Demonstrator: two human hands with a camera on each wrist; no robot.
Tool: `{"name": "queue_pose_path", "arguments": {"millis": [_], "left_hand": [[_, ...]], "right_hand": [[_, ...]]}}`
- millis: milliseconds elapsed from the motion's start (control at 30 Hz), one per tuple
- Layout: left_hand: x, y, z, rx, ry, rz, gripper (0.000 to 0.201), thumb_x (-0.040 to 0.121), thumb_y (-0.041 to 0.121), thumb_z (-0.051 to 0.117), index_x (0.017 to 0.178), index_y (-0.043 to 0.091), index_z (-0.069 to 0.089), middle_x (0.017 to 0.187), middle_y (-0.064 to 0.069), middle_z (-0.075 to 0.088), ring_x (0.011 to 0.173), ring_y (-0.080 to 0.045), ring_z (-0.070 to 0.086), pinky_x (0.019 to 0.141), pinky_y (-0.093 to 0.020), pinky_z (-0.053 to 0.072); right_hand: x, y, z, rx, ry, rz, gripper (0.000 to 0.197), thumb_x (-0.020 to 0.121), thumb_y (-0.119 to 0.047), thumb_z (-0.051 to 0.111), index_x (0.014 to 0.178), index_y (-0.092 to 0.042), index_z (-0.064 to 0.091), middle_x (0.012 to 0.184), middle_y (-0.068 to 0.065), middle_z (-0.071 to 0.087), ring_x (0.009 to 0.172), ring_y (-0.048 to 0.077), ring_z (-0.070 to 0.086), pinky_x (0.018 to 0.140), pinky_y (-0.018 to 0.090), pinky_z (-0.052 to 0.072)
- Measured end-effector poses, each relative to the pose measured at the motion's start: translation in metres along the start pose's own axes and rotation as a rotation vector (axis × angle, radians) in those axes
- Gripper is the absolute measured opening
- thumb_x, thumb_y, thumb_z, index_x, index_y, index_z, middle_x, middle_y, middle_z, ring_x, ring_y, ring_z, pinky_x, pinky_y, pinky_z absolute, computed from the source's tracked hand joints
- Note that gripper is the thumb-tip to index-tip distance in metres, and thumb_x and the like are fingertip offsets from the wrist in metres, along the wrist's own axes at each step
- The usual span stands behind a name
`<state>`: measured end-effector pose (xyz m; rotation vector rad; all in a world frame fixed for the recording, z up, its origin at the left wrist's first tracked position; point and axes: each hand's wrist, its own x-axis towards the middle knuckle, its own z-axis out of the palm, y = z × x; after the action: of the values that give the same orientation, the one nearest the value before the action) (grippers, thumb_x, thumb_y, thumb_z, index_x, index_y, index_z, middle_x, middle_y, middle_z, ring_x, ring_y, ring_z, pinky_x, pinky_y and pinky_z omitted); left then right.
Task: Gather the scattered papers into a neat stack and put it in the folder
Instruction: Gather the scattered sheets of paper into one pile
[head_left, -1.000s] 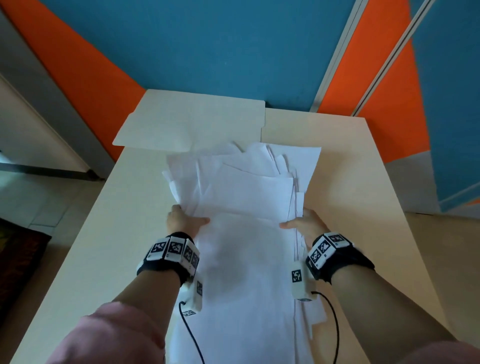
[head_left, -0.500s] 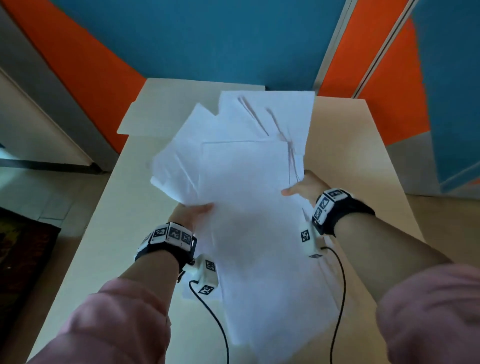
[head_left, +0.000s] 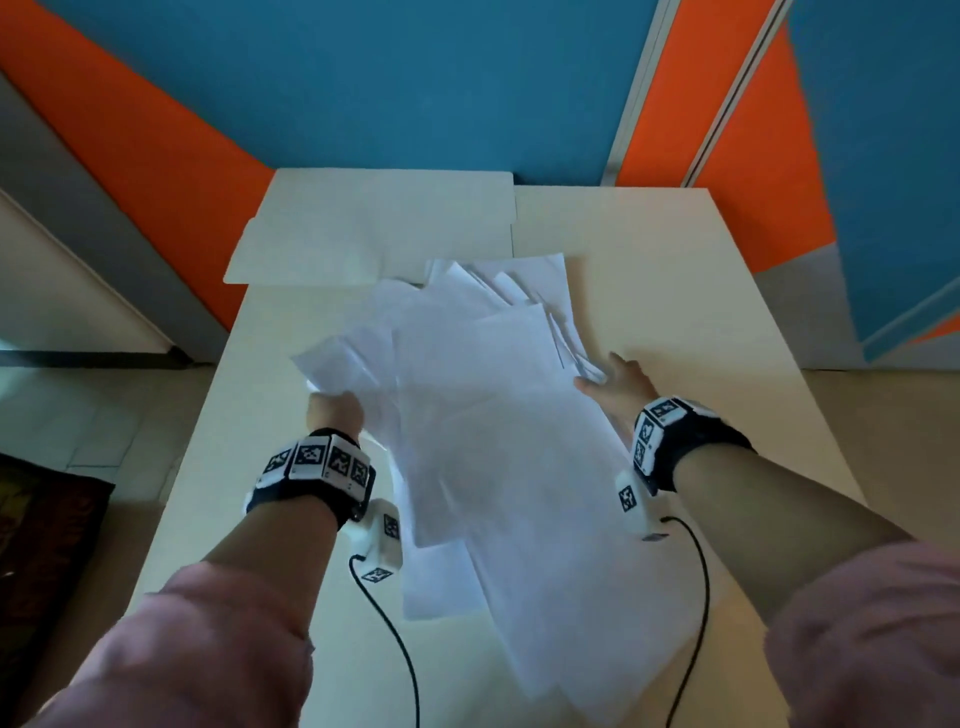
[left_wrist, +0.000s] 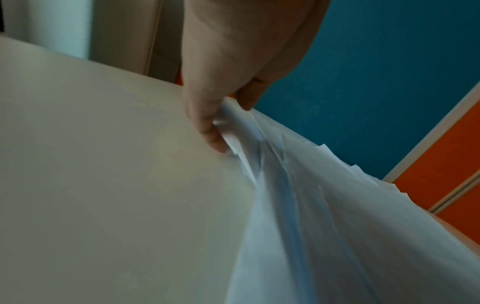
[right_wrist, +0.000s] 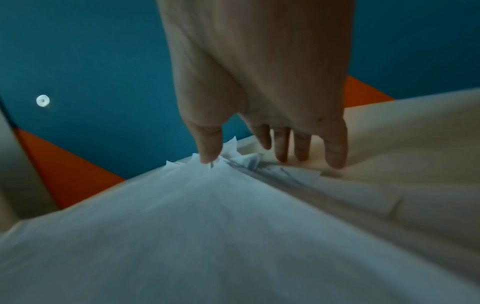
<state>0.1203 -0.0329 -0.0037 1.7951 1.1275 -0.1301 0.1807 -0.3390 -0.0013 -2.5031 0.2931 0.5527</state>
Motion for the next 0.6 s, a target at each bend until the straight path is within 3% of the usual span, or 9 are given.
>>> {"name": "queue_pose_path", "arguments": {"millis": [67,133,233,333,433,500,600], "left_hand": [[0.001,0.012,0.009,0.033,-0.065,0.074,0.046,0.094,0.011,0.039,0.136,-0.005,0.038,0.138,-0.027,0.046,0.126,-0.041,0.046,0.104,-0.042,0.041],[-0.004,0.022,0.019,0.063,-0.071,0.095,0.058,0.094,0.013,0.04,0.146,0.001,0.019,0.146,-0.026,0.032,0.133,-0.04,0.037,0.108,-0.042,0.033],[-0.009,0.019,0.014,0.026,0.099,-0.002,0.079,0.092,0.028,0.047,0.149,0.006,-0.003,0.152,-0.023,0.016,0.137,-0.039,0.027,0.109,-0.045,0.026],[-0.016,-0.003,0.011,-0.029,0.118,0.005,0.083,0.092,0.031,0.048,0.148,0.001,-0.005,0.154,-0.024,0.014,0.14,-0.037,0.023,0.112,-0.043,0.022],[-0.035,-0.013,0.031,-0.136,-0.03,0.127,0.082,0.092,0.018,0.052,0.148,0.0,-0.006,0.156,-0.022,0.014,0.143,-0.033,0.021,0.116,-0.04,0.022],[-0.046,-0.009,0.037,-0.182,-0.117,0.155,0.088,0.092,0.016,0.053,0.147,0.006,-0.014,0.159,-0.017,0.004,0.146,-0.03,0.013,0.118,-0.037,0.017],[-0.052,-0.01,0.026,-0.117,-0.075,0.129,0.095,0.088,0.024,0.059,0.148,0.007,-0.013,0.157,-0.021,0.004,0.144,-0.033,0.016,0.115,-0.04,0.018]], "right_hand": [[0.002,-0.005,0.006,-0.027,-0.052,-0.093,0.073,0.088,-0.034,0.059,0.147,-0.007,0.024,0.153,0.015,0.029,0.14,0.03,0.03,0.113,0.034,0.027],[0.005,-0.008,0.013,-0.056,-0.067,-0.164,0.074,0.086,-0.028,0.062,0.147,-0.009,0.025,0.154,0.014,0.028,0.141,0.029,0.028,0.114,0.035,0.025],[0.01,-0.002,0.018,0.029,0.009,-0.128,0.073,0.083,-0.026,0.063,0.145,-0.015,0.028,0.149,0.013,0.034,0.137,0.031,0.034,0.111,0.04,0.031],[0.009,0.004,0.015,0.034,0.171,0.035,0.058,0.084,-0.036,0.055,0.133,-0.01,0.039,0.134,0.02,0.043,0.125,0.039,0.044,0.102,0.049,0.039],[0.004,0.002,0.02,-0.061,0.055,-0.026,0.063,0.086,-0.048,0.044,0.134,-0.008,0.041,0.139,0.018,0.043,0.13,0.037,0.04,0.106,0.049,0.035],[0.0,0.0,0.024,-0.058,-0.024,-0.101,0.067,0.09,-0.045,0.045,0.144,-0.009,0.029,0.15,0.013,0.034,0.138,0.031,0.032,0.112,0.045,0.028],[-0.014,0.0,0.008,0.027,-0.038,-0.08,0.07,0.092,-0.039,0.048,0.149,-0.012,0.018,0.15,0.018,0.032,0.138,0.033,0.032,0.112,0.037,0.029]]}}
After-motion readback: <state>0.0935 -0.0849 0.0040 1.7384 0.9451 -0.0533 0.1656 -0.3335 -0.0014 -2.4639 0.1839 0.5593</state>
